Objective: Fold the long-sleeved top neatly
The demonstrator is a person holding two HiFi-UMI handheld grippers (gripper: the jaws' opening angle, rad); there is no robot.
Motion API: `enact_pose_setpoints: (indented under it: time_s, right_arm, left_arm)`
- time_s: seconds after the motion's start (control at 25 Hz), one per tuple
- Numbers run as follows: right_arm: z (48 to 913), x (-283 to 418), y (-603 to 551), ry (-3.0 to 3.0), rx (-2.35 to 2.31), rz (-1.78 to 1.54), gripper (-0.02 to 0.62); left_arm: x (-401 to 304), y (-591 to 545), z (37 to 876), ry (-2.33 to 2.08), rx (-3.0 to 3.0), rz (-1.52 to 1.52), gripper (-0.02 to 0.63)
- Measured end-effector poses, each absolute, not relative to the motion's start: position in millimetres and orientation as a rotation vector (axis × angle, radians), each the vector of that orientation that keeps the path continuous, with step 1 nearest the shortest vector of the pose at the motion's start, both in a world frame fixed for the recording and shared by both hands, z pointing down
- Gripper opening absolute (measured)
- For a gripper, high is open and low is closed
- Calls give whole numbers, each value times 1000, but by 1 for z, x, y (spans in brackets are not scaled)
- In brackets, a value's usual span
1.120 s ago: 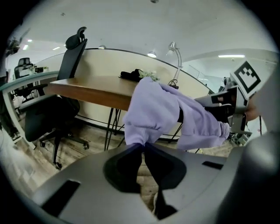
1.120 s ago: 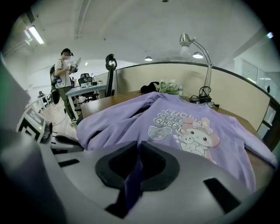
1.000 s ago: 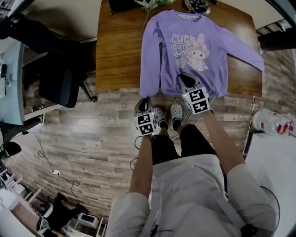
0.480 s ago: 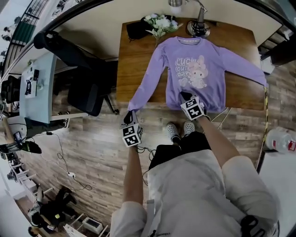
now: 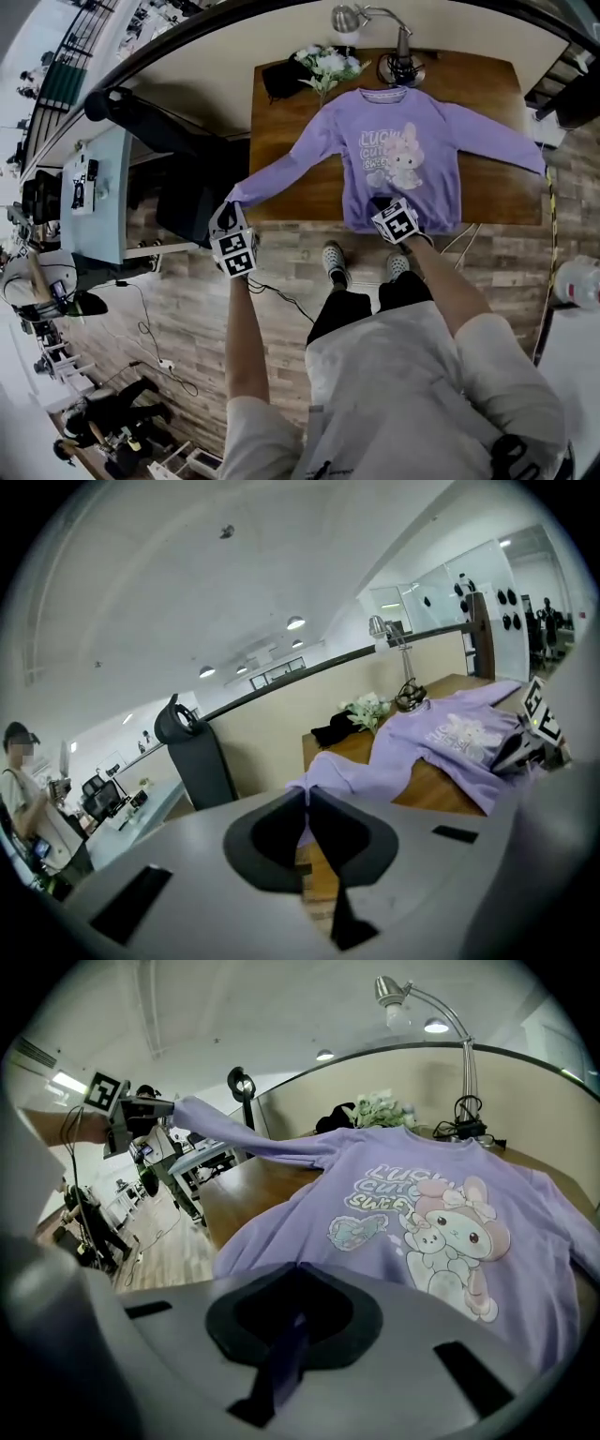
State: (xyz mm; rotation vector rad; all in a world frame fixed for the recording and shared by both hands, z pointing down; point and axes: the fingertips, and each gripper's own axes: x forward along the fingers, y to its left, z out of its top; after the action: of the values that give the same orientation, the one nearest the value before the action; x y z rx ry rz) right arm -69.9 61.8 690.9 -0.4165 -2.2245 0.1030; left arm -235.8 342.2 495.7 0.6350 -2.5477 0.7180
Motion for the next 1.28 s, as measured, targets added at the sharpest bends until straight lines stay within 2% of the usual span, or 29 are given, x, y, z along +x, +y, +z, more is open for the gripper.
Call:
enact_pose_setpoints:
  time_s: [0.24,0.48,0.8,1.28]
  right_arm:
    - [693,-69,61,-2208,-392,91,17]
    - [691,-74,61,-2207,-369,105,17]
    - [693,-74,59,-2160,-278,187,18]
    - [643,-74,65,-2225,-65,149,18]
  left_arm:
    - [-286,369,478,-2560,633,661,32]
    - [-334,405,505,-2511,641,561,32]
    - [-375,427,574,-2395,710,437,32]
    - [-402,452,669,-2237,717,271,32]
